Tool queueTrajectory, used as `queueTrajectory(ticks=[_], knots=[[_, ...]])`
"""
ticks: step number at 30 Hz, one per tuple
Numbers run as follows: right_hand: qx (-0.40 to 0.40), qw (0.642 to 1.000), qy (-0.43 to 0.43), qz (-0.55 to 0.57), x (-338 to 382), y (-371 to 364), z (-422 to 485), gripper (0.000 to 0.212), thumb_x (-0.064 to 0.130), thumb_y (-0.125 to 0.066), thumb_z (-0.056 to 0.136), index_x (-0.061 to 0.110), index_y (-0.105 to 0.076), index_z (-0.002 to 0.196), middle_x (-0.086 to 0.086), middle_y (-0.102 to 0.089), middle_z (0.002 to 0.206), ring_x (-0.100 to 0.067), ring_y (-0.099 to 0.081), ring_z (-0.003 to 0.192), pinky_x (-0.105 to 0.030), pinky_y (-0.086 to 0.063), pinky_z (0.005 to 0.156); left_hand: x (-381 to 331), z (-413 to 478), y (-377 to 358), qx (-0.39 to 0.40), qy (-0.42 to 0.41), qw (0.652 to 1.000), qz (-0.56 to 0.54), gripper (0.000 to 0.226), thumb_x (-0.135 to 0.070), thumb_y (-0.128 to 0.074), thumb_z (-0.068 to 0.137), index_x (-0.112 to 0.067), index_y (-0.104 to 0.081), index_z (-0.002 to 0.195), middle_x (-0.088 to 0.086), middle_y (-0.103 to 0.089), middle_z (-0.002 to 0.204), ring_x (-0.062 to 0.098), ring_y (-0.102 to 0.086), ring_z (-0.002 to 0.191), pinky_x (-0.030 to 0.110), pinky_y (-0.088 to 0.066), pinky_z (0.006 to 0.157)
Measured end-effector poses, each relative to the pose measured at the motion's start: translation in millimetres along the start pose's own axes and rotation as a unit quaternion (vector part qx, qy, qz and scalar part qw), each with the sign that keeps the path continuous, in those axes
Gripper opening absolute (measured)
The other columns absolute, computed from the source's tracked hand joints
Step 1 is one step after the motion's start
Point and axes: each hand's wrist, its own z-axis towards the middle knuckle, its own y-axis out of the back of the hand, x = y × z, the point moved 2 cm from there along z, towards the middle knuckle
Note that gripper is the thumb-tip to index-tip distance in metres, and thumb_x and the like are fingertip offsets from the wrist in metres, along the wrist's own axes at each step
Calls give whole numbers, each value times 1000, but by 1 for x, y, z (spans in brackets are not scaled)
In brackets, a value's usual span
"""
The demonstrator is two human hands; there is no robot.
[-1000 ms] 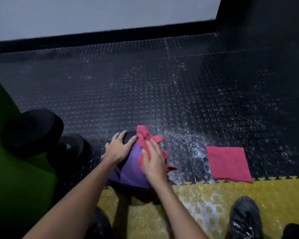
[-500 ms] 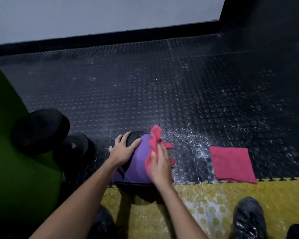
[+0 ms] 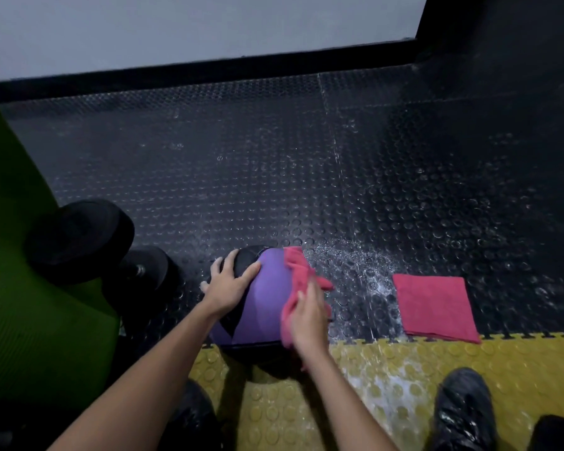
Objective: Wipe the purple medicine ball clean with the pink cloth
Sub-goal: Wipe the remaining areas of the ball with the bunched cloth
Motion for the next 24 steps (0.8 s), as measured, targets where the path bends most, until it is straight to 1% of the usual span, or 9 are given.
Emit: queueTrajectory(ticks=[2, 3, 5, 6, 8, 14, 19, 21, 24], knots=[[35, 986, -165, 2, -15, 21, 19, 32, 12, -34, 97, 1, -44, 126, -19, -47, 133, -32, -46, 120, -32, -35, 96, 1, -1, 0, -8, 6, 1000, -13, 78, -71, -48, 78, -36, -26, 144, 6, -14, 156, 35, -18, 140, 45, -7, 116], [53, 978, -202, -7, -23, 31, 23, 32, 13, -34, 98, 1, -44, 126, -19, -48, 132, -32, -47, 120, -31, -36, 95, 0, -2, 0, -14, 7, 1000, -15, 74, -68, -48, 82, -36, -26, 144, 6, -14, 156, 36, -19, 140, 46, -8, 117], [58, 974, -218, -14, -38, 46, 27, 34, 17, -34, 98, 3, -42, 129, -18, -48, 132, -32, -46, 121, -33, -35, 99, 1, -1, 1, -27, 17, 999, -22, 67, -64, -45, 87, -36, -25, 145, 5, -13, 156, 38, -19, 139, 46, -9, 116], [55, 973, -224, 3, -44, 51, 27, 35, 19, -35, 98, 5, -41, 129, -17, -48, 131, -32, -47, 119, -39, -36, 102, 3, -2, 0, -28, 25, 999, -28, 67, -64, -45, 87, -36, -25, 145, 4, -13, 156, 40, -18, 138, 46, -9, 116], [45, 969, -237, 54, -54, 59, 27, 34, 22, -37, 98, 7, -42, 128, -16, -51, 127, -31, -51, 115, -45, -40, 100, 4, -8, -3, -34, 36, 998, -43, 70, -66, -44, 86, -37, -23, 146, 3, -11, 156, 43, -17, 137, 47, -11, 114], [27, 955, -251, 158, -46, 81, 27, 28, 23, -43, 96, 8, -51, 118, -15, -58, 117, -31, -57, 105, -48, -46, 93, 13, -42, -13, -68, 50, 994, -72, 76, -63, -47, 85, -32, -17, 147, 3, -7, 155, 46, -16, 137, 49, -13, 113], [45, 956, -236, 169, -42, 90, 23, 32, 24, -43, 96, 10, -50, 124, -14, -57, 121, -31, -55, 109, -48, -45, 95, 37, -84, -19, -112, 72, 986, -105, 72, -55, -54, 86, -17, -27, 141, 14, -18, 146, 41, -29, 131, 47, -23, 110], [50, 958, -231, 164, -43, 91, 22, 28, 26, -45, 95, 12, -54, 118, -14, -59, 119, -31, -57, 106, -50, -46, 93, 42, -93, -19, -155, 115, 971, -143, 64, -55, -48, 89, -12, -33, 135, 18, -23, 143, 39, -29, 130, 48, -26, 107], [60, 964, -220, 140, -42, 92, 20, 20, 30, -48, 93, 19, -56, 107, -13, -61, 114, -31, -59, 102, -51, -47, 91, 48, -92, -13, -190, 160, 953, -175, 57, -51, -40, 94, -11, -36, 134, 19, -20, 145, 40, -26, 131, 48, -23, 108]])
